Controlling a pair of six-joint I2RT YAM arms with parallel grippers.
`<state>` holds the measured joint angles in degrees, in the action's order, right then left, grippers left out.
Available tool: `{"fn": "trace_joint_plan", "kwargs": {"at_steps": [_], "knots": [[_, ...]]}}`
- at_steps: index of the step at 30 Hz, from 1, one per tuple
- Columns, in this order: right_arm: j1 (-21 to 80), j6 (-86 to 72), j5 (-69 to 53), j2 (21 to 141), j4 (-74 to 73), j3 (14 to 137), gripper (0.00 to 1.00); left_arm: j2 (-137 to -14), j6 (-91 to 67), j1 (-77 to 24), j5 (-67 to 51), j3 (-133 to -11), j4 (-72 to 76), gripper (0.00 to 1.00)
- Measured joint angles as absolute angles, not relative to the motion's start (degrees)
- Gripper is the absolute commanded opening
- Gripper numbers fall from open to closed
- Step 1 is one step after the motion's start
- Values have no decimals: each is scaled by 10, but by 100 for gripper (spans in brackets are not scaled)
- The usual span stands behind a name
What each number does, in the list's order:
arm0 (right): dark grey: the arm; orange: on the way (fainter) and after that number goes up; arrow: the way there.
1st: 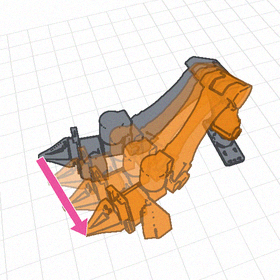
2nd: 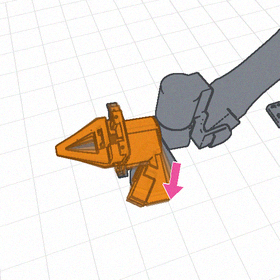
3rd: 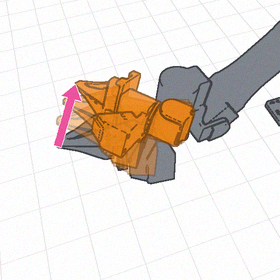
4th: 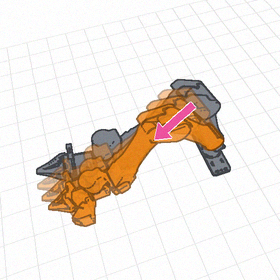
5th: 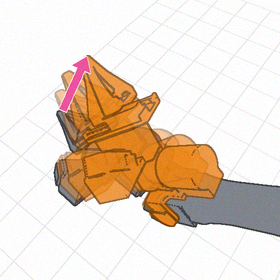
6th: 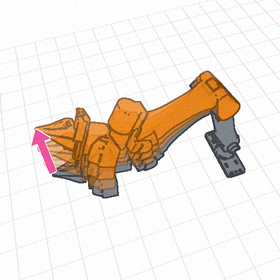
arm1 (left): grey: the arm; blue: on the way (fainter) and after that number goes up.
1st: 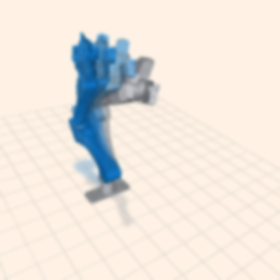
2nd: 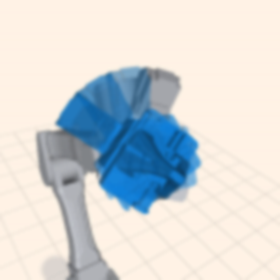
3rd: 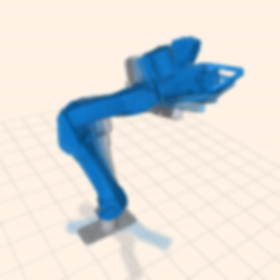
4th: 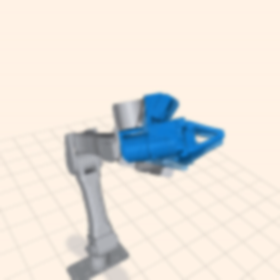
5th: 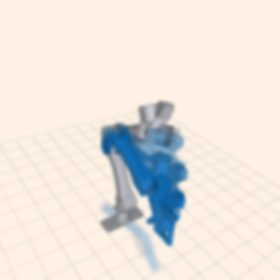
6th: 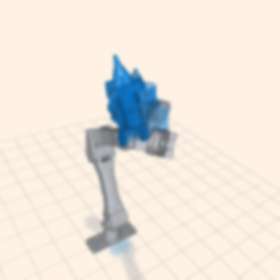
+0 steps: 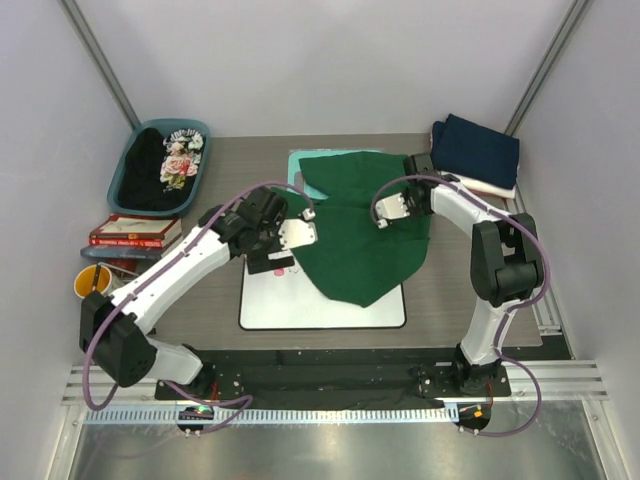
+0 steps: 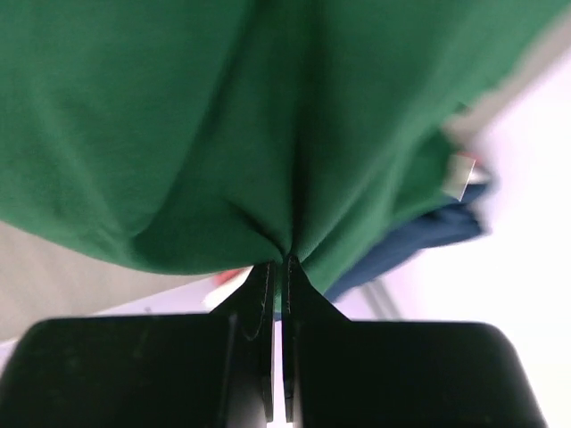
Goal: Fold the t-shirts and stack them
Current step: Flatten out the tshirt
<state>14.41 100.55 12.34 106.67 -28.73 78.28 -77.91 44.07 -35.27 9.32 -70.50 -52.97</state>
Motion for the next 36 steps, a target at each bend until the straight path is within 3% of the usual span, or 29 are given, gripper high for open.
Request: {"fn": "trace_joint_plan", "kwargs": {"at_steps": [2,4,8,17,27,36], "knots": [[137,1005,146,1067,-306,765,36,-800,442,-368,75,-705,-517,100],[137,1002,161,1073,-321,759,60,-815,444,-385,55,-705,-504,100],[136,959,168,1093,-352,781,72,-841,446,-414,-3,-706,-470,100],[95,747,-30,1123,-488,975,77,-899,421,-474,-120,-718,-418,100],[14,502,-192,1136,-514,1013,77,-940,387,-511,-167,-715,-364,100],[-30,361,-265,1140,-478,1038,77,-964,342,-567,-105,-651,-288,100]]}}
